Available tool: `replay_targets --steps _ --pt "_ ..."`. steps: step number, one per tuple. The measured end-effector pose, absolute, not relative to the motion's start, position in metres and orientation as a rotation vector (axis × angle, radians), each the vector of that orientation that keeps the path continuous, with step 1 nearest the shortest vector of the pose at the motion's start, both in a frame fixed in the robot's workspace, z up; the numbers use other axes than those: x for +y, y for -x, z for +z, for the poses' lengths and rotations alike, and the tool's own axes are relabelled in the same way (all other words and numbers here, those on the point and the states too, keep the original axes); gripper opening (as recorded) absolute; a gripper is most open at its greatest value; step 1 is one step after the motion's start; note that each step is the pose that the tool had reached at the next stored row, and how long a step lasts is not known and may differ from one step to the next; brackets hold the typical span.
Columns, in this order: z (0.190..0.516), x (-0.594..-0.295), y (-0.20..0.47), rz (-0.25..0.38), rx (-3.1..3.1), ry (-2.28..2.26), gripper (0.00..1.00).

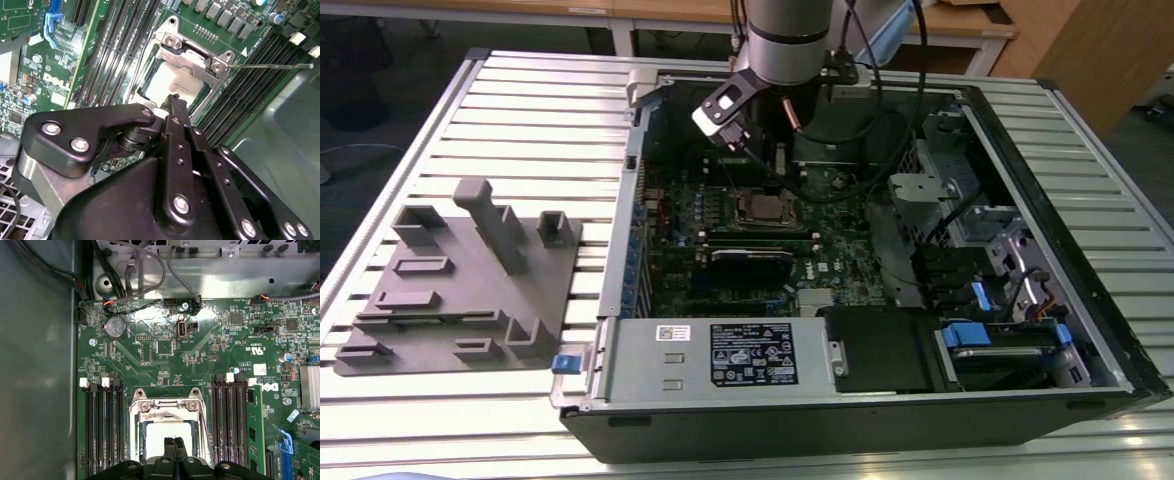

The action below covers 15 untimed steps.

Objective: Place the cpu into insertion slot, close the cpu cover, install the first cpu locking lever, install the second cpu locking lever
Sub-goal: 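Close the cpu cover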

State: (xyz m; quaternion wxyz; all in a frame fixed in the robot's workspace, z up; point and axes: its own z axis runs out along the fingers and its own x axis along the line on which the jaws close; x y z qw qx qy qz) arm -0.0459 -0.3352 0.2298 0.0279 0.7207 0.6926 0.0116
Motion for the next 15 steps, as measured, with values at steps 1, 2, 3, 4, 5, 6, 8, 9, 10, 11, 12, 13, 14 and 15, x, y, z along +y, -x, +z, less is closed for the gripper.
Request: replay_targets --steps 1,2,3,4,5,6,8,9,10,11,12,13,14,15 --pt "0.2296 -0.3352 0.0465 0.036 2.138 -2.225 0.11" --pt "0.2295 -0.3352 0.0471 0.037 2.137 -2.224 0.11" --pt "0.2294 -0.3352 0.0476 0.037 2.137 -2.224 0.11" --pt "0.2293 -0.3352 0.0479 0.037 2.137 -2.224 0.11" --pt "0.2293 -0.3352 0.0479 0.037 2.137 -2.224 0.11" --pt "0.2292 -0.3353 0.0480 0.037 2.137 -2.224 0.11" --pt "0.2282 -0.3352 0.0480 0.038 2.137 -2.224 0.11" --pt "0.2275 -0.3352 0.0480 0.038 2.137 -2.224 0.11" --pt "0.2266 -0.3353 0.0481 0.037 2.137 -2.224 0.11" --pt "0.2255 -0.3353 0.0483 0.038 2.137 -2.224 0.11" --pt "0.2246 -0.3353 0.0486 0.038 2.137 -2.224 0.11" --pt "0.2239 -0.3354 0.0491 0.038 2.137 -2.224 0.11" --pt "0.2231 -0.3356 0.0498 0.038 2.137 -2.224 0.11" --pt "0.2225 -0.3357 0.0504 0.038 2.137 -2.224 0.11"
